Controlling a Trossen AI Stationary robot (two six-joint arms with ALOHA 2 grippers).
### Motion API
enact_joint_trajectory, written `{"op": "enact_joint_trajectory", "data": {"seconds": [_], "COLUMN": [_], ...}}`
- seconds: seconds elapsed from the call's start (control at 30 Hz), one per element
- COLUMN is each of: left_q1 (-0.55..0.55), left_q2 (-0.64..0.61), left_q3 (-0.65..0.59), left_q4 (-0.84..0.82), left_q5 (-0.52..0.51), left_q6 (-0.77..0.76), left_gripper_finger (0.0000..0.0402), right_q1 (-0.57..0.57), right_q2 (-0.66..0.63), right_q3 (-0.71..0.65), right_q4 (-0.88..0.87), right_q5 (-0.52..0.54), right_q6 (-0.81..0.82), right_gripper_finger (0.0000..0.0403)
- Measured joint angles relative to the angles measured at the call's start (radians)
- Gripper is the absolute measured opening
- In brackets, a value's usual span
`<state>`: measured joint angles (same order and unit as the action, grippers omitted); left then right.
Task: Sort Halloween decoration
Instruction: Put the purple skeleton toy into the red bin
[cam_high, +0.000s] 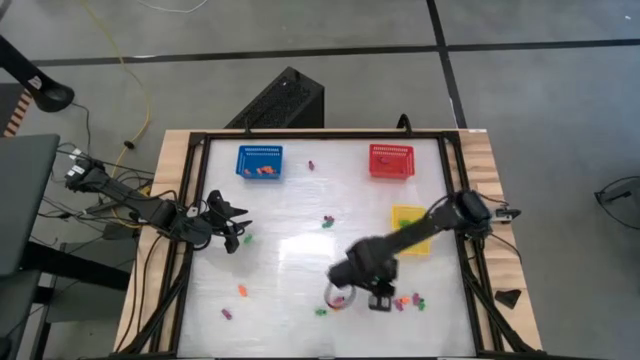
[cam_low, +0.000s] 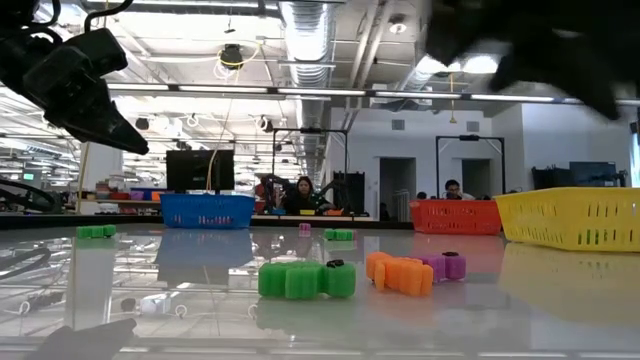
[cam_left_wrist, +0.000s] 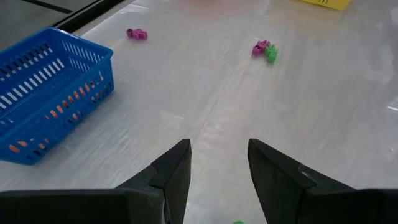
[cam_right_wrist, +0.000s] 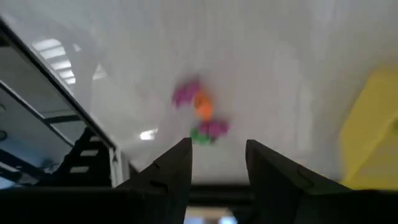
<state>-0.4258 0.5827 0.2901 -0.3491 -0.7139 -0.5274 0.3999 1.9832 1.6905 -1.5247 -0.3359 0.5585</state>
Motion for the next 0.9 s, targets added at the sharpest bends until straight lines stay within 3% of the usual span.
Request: {"op": "enact_joint_trajectory", "data": {"seconds": [0.2,0.3,0.53,0.9], "left_q1": [0.000,0.000,0.000,0.000], "left_q2": [0.000,0.000,0.000,0.000], "left_q3": [0.000,0.000,0.000,0.000], "left_q4": [0.000,0.000,-0.001,-0.001], "left_q5": [-0.001,-0.006,-0.007,-0.009], "left_q6": [0.000,0.000,-0.001,0.001], "left_gripper_finger": [0.0148,0.0148,0.0148,0.0148], "right_q1": [0.119,0.158,0.232,0.258], "right_q2": [-0.077,-0.103,-0.164,-0.218], "right_q3": [-0.227,-0.314,-0.402,-0.416], "right_q4": [0.139,0.238,0.317,0.359], "right_q5": [-0.161,-0.190,-0.179,-0.047], "right_q6": [0.300,0.399,0.532,0.737], "right_gripper_finger": [0.0180,0.0180,0.0180,0.0180]}}
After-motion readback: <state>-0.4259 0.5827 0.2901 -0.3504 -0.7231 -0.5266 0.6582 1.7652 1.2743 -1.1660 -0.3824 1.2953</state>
